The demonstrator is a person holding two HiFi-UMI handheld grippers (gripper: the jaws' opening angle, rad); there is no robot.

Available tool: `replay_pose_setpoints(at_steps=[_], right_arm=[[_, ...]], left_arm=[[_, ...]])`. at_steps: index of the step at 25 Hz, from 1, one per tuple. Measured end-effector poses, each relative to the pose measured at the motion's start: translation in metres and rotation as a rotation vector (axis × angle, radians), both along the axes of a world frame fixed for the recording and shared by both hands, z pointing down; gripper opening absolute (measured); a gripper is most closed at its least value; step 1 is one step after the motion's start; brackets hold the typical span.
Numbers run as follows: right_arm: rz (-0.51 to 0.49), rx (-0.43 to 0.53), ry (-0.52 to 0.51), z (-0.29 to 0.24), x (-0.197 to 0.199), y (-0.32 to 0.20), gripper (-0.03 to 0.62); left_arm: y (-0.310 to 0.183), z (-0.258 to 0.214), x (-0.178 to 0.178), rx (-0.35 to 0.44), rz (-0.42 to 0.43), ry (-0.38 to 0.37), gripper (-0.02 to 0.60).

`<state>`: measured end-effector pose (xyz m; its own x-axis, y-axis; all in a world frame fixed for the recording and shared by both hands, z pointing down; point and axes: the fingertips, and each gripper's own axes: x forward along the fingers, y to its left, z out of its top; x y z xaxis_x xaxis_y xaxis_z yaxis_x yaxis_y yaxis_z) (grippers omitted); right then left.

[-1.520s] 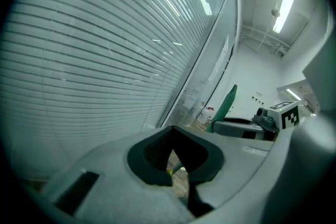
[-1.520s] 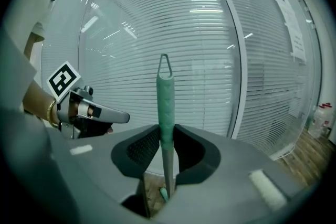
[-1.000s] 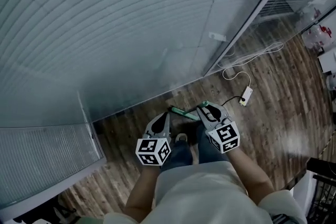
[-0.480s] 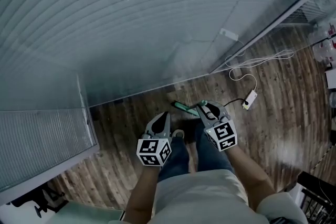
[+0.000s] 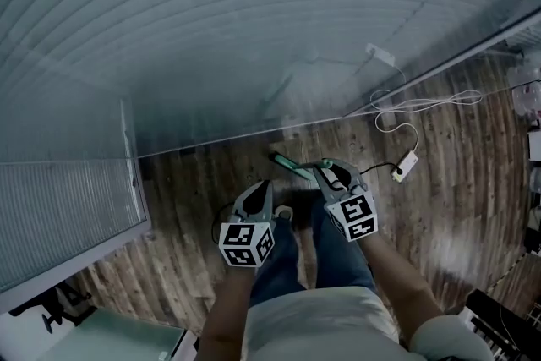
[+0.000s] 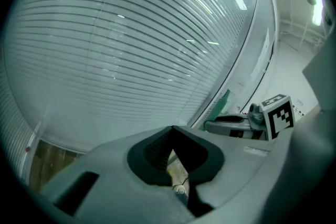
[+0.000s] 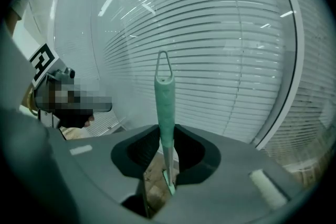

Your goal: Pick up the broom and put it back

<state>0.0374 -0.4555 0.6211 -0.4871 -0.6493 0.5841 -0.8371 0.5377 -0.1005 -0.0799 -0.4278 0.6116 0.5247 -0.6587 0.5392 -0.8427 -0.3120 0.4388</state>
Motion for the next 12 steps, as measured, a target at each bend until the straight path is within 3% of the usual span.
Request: replay_pose_setpoints(at_steps=[12], right_arm=[[-0.015,0.020,-0.009,0.021,-0.013,-0.034,0.095]], left_arm=[[-0.002,0.020,-0.002,-0.022,-0.048,0.006,0.000]])
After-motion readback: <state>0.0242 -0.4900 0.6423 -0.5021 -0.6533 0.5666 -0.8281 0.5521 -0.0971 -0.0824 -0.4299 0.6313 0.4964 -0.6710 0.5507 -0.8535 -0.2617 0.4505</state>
